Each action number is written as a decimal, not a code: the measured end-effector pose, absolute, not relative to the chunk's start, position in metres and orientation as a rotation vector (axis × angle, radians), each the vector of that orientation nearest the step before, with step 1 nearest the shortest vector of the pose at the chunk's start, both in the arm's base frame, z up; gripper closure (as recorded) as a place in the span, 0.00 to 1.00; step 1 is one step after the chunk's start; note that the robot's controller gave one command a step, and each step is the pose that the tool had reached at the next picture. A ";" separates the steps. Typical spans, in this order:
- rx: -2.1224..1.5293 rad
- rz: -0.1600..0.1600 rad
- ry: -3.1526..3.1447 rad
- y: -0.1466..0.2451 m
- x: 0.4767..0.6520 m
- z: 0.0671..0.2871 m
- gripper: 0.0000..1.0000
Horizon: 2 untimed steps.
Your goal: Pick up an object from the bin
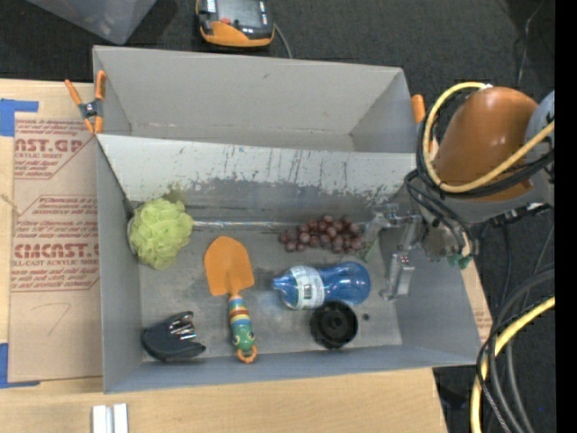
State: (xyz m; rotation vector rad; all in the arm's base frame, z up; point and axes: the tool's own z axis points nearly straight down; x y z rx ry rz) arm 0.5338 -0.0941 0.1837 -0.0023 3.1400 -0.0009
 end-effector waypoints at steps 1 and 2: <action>-0.002 -0.001 3.140 -0.094 0.534 0.184 0.00; -0.119 0.002 3.142 -0.068 0.532 0.114 0.00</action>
Offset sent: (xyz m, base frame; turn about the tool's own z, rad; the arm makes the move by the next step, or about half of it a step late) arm -0.0005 0.0247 -0.0668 -0.0731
